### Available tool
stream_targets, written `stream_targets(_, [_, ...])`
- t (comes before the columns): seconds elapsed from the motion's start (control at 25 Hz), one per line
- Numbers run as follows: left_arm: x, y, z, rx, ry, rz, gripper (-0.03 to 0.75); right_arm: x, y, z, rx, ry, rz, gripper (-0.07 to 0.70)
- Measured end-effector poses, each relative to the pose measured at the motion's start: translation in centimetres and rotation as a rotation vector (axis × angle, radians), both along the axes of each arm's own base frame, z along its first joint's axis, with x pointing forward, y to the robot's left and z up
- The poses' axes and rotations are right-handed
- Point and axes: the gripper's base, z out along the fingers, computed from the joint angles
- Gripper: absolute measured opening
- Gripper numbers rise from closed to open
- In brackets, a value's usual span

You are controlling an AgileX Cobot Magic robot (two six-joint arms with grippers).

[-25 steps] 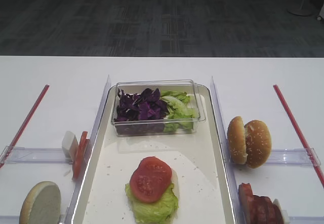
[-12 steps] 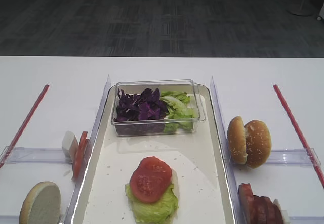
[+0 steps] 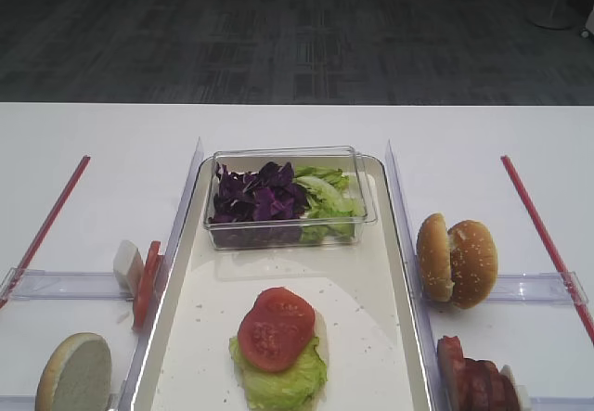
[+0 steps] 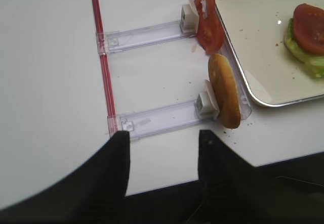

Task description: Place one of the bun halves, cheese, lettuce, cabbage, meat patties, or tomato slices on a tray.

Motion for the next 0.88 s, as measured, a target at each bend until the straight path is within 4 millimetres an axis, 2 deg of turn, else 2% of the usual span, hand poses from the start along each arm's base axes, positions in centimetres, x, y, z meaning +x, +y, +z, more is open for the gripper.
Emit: stream_targets(0.88, [0.14, -0.01, -0.18, -0.002, -0.002, 0.002, 0.293, 0.0, 0.0, 0.0, 0.0, 0.0, 0.0, 0.364])
